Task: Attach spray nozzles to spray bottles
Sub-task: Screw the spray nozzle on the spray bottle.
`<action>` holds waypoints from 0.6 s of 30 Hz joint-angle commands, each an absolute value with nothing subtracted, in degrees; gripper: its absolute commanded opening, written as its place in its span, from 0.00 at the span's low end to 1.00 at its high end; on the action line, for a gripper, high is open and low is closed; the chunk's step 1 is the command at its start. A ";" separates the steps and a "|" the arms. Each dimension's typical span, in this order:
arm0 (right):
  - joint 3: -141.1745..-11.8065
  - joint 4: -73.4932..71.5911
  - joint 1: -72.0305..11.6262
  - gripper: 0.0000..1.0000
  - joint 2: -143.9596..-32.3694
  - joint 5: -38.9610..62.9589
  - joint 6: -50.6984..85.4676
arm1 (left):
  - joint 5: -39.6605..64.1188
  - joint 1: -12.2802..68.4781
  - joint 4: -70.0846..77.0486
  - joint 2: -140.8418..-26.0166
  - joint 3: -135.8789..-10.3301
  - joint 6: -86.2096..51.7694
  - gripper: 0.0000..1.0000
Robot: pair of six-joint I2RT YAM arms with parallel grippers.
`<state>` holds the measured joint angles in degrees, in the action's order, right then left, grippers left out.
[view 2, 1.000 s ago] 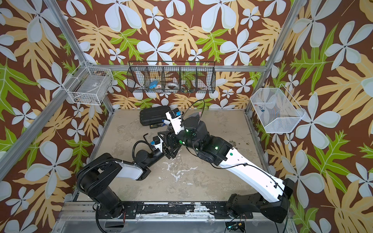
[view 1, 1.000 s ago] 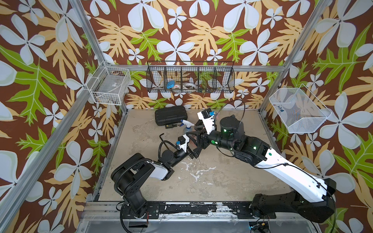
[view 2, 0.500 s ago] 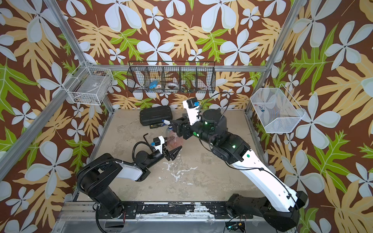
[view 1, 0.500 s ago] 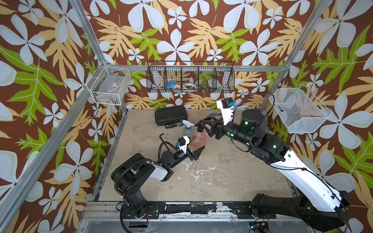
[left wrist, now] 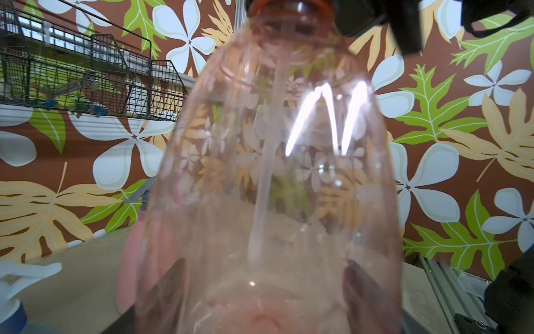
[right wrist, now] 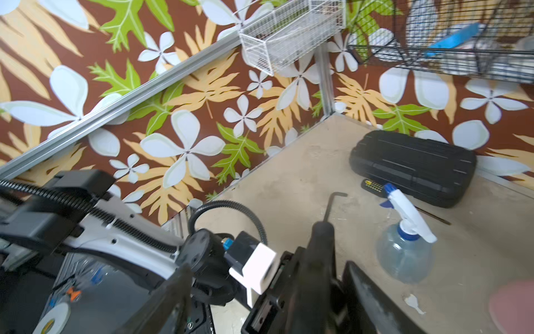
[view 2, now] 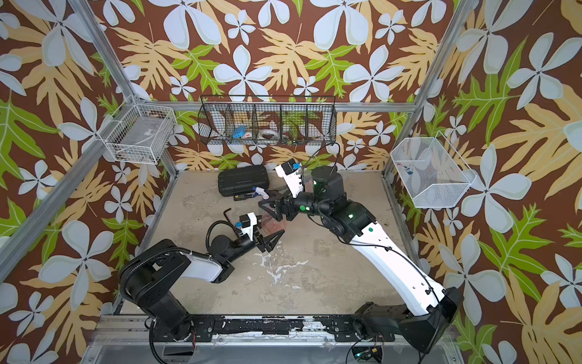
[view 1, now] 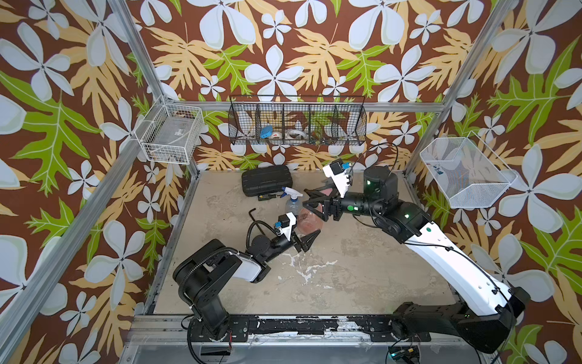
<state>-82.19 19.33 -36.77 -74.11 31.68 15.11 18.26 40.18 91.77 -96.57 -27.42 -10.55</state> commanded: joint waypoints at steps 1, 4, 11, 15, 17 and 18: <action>-81.31 19.51 -38.50 0.80 -72.56 29.65 14.56 | 18.25 40.03 100.05 -96.60 -27.96 -11.06 0.57; -79.35 18.80 -39.82 0.80 -70.73 27.37 15.74 | 18.08 40.01 99.41 -96.50 -28.12 -10.63 0.57; -76.39 18.33 -41.62 0.77 -69.14 19.87 18.06 | 17.86 40.01 98.54 -95.90 -27.95 -10.08 0.57; -75.44 20.20 -41.60 0.75 -67.05 7.02 19.72 | 17.56 39.99 97.25 -95.02 -27.86 -9.12 0.57; -74.81 19.60 -41.59 0.74 -66.13 7.49 20.18 | 17.40 39.99 97.18 -95.08 -28.02 -9.13 0.57; -74.72 19.20 -41.64 0.74 -65.78 8.76 20.51 | 17.34 39.99 97.19 -95.14 -28.04 -9.14 0.57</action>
<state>-74.96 19.75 -41.52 -66.57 11.77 19.27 17.85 40.12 91.50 -95.33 -27.73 -9.91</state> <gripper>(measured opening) 0.741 0.820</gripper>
